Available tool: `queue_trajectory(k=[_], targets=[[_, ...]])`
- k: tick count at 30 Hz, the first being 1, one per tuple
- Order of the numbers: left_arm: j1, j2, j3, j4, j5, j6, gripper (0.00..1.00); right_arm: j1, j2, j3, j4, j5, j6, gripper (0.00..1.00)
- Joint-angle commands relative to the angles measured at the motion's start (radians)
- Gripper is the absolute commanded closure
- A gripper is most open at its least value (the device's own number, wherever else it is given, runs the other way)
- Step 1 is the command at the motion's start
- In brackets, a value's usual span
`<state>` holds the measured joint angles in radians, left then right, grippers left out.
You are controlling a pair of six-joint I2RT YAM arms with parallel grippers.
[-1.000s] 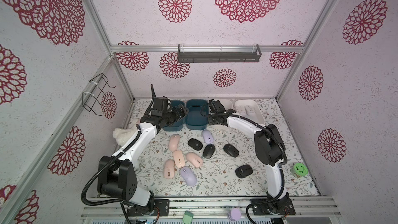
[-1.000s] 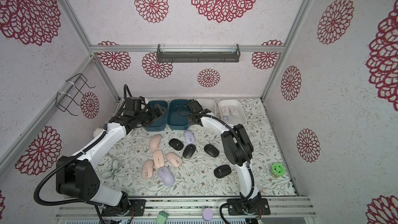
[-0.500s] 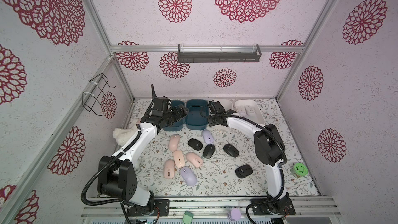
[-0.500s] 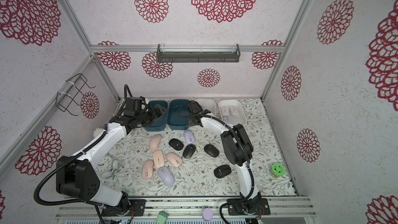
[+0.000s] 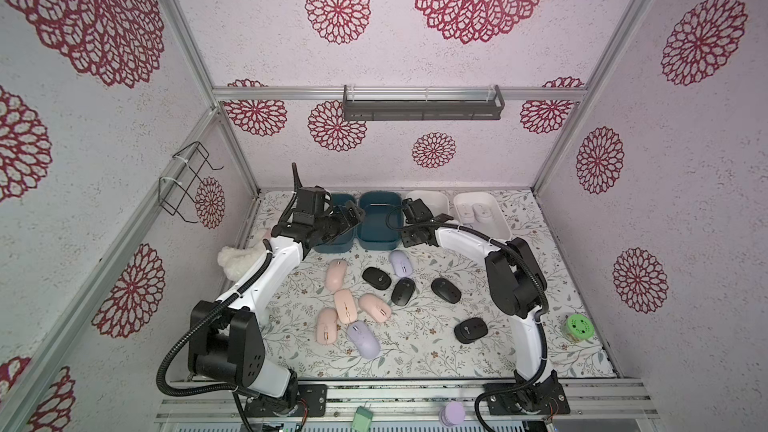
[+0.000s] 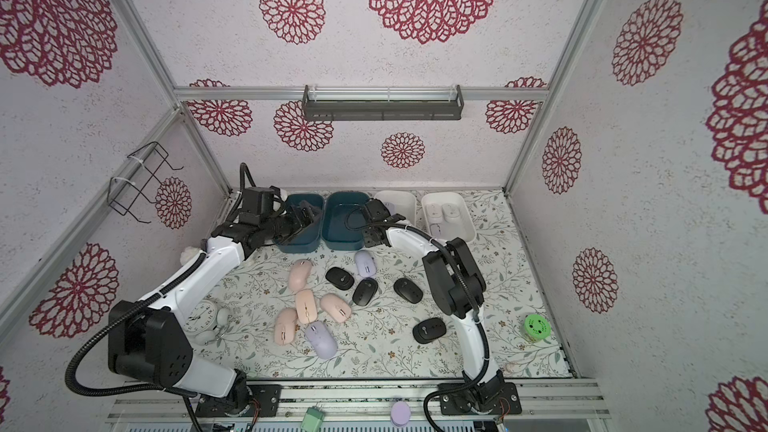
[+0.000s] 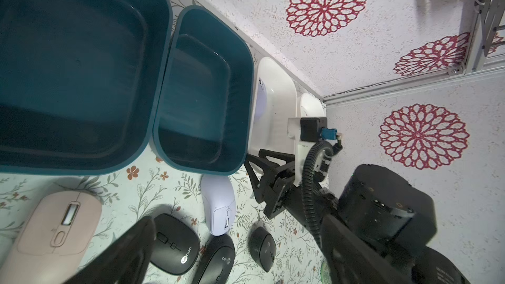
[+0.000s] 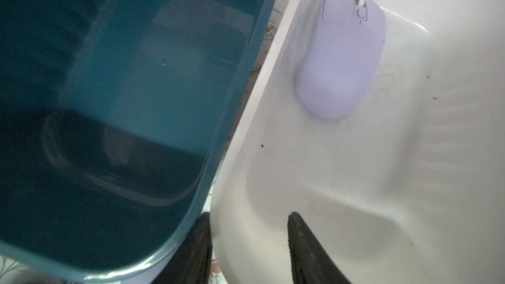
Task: Place the mice by color into the storage box
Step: Move the storage box to the center of the board.
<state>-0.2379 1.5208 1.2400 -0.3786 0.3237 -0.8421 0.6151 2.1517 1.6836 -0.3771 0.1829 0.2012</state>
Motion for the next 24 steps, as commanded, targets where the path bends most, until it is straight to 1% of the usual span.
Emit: queue_trajectory(k=[1, 4, 11, 14, 17, 20, 24], targets=[[-0.005, -0.001, 0.018, 0.016, 0.0, 0.001, 0.03, -0.003, 0.01, 0.025, -0.006, 0.011, -0.047, 0.56], [-0.006, 0.001, 0.021, 0.016, 0.004, 0.0, 0.03, -0.003, -0.003, 0.008, -0.008, 0.024, -0.055, 0.62], [-0.005, 0.003, 0.022, 0.019, 0.014, -0.005, 0.03, -0.002, -0.073, -0.08, 0.015, 0.006, -0.068, 0.7], [-0.007, 0.003, 0.021, 0.019, 0.008, -0.003, 0.03, -0.002, -0.11, -0.135, 0.03, -0.007, -0.094, 0.75], [-0.009, 0.003, 0.021, 0.018, 0.012, -0.003, 0.03, -0.002, -0.143, -0.189, 0.035, -0.01, -0.128, 0.79], [-0.011, 0.004, 0.021, 0.018, 0.005, 0.0, 0.03, -0.003, -0.172, -0.231, 0.025, -0.013, -0.16, 0.81], [-0.016, 0.007, 0.022, 0.018, 0.011, 0.0, 0.03, -0.006, -0.198, -0.274, 0.009, -0.017, -0.202, 0.8]])
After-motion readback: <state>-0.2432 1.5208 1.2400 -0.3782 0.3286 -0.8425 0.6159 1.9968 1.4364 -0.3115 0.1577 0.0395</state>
